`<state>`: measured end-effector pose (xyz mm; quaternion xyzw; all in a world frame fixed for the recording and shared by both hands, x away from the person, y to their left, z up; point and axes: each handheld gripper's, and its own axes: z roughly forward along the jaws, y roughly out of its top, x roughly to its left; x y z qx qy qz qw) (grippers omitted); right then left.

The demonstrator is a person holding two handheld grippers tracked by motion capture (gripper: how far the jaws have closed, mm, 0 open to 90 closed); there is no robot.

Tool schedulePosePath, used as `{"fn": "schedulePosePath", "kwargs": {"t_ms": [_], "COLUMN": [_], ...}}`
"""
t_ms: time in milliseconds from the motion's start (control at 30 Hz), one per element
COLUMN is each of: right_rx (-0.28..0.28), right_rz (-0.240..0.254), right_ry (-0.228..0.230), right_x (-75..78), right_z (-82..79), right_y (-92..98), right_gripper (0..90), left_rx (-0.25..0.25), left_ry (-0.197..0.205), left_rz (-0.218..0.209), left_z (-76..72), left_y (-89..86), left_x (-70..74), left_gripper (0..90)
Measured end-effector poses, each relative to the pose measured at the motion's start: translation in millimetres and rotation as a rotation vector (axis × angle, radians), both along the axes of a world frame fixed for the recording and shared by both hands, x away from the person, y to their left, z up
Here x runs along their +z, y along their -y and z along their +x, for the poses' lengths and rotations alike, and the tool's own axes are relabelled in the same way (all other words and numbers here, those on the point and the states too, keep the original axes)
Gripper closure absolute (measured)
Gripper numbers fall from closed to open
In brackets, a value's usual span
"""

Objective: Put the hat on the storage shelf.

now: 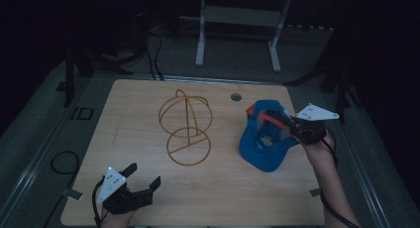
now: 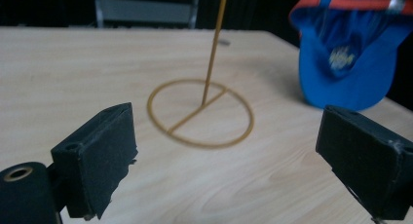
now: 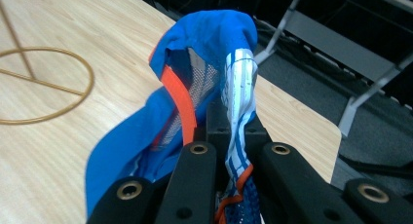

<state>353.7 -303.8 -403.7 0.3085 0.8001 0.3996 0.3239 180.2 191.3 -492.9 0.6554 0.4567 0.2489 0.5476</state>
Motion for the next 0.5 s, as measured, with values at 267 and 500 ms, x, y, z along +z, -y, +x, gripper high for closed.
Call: {"fn": "schedulePosePath", "kwargs": {"t_ms": [267,500], "right_rx": [0.071,0.107], "right_rz": [-0.002,-0.001], "right_ry": [0.035,0.054], "right_x": [9.3,12.8], "right_z": [-35.1,-51.3], "right_y": [-6.5,-9.8], "right_gripper": [87.6,87.6], "left_rx": [-0.032,-0.085], "left_ry": [0.061,0.11], "left_rz": [0.019,0.042], "left_z": [9.8,23.4], "left_y": [0.2,11.4], "left_x": [52.5,86.2], "left_gripper": [9.1,9.3]}}
